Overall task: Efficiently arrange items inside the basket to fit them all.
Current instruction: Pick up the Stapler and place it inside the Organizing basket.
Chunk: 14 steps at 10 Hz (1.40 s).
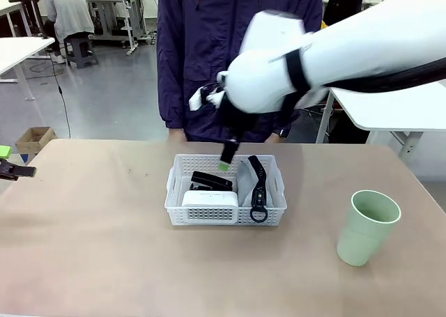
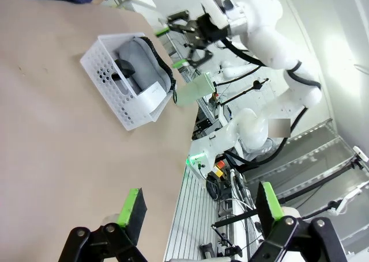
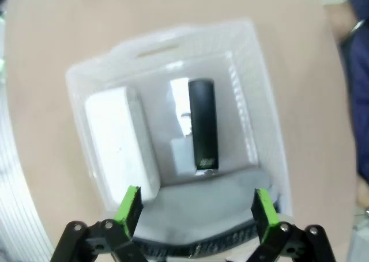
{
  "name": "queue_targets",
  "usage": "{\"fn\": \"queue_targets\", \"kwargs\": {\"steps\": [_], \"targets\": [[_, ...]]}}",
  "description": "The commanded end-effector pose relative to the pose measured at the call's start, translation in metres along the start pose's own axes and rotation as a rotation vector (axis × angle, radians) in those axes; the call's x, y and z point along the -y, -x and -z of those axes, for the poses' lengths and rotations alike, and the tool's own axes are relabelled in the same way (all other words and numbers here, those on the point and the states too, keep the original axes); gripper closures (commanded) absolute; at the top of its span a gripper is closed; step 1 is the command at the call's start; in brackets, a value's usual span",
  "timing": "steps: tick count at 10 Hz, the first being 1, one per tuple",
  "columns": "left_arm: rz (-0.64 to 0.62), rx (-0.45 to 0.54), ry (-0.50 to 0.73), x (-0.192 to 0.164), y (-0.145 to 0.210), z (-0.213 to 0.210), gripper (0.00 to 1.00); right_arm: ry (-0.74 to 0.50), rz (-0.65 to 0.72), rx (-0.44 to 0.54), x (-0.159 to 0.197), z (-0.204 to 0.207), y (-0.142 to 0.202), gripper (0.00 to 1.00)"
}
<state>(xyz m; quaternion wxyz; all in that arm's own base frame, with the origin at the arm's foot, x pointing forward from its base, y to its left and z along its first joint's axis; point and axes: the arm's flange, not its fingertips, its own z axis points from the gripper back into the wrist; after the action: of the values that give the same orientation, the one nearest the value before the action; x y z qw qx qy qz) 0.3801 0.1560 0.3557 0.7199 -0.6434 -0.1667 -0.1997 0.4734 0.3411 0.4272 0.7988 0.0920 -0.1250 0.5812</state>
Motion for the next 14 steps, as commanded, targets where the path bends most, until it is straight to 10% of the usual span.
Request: {"fn": "queue_targets", "kwargs": {"steps": [1,9,11,14], "targets": [[-0.007,-0.002,-0.006,0.003,0.001,0.002,0.00,-0.096,0.099,0.188,-0.010,-0.046,0.098,0.00],[-0.007,-0.002,-0.006,0.003,0.001,0.002,0.00,-0.859,0.925,0.873,0.066,-0.066,0.411,0.00],[-0.007,-0.002,-0.006,0.003,0.001,0.002,0.00,-0.801,0.951,1.115,0.065,-0.045,0.444,0.00],[-0.007,-0.002,-0.006,0.003,0.001,0.002,0.00,-0.836,0.989,1.039,0.061,-0.038,0.463,0.00]]}}
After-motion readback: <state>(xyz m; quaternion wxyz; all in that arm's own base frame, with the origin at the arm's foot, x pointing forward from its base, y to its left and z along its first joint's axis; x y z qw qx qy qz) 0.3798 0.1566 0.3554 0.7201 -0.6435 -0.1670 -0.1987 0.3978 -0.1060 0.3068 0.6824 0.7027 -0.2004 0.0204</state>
